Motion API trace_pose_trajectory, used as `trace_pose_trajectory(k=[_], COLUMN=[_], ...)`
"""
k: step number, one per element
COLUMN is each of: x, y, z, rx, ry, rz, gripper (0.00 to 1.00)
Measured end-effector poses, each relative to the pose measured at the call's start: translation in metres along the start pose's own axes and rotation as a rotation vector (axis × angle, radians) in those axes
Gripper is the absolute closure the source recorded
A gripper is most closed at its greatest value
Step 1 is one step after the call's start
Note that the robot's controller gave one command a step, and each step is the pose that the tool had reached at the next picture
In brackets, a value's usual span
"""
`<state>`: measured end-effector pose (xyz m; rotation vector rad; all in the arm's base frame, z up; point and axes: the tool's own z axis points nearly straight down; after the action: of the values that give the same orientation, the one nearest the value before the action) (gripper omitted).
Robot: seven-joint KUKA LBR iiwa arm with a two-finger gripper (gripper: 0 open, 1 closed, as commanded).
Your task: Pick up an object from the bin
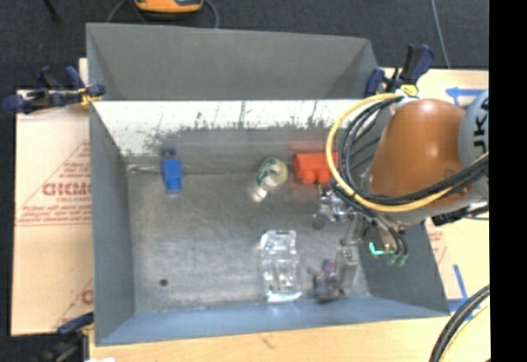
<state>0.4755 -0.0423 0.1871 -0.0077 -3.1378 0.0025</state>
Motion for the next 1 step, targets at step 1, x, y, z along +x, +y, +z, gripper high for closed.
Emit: trace_pose_trajectory(k=[1], x=[-0.0061], y=[-0.0394], z=[0.1170], rx=[0.003], ry=[-0.020], rz=[-0.170], gripper=[0.00])
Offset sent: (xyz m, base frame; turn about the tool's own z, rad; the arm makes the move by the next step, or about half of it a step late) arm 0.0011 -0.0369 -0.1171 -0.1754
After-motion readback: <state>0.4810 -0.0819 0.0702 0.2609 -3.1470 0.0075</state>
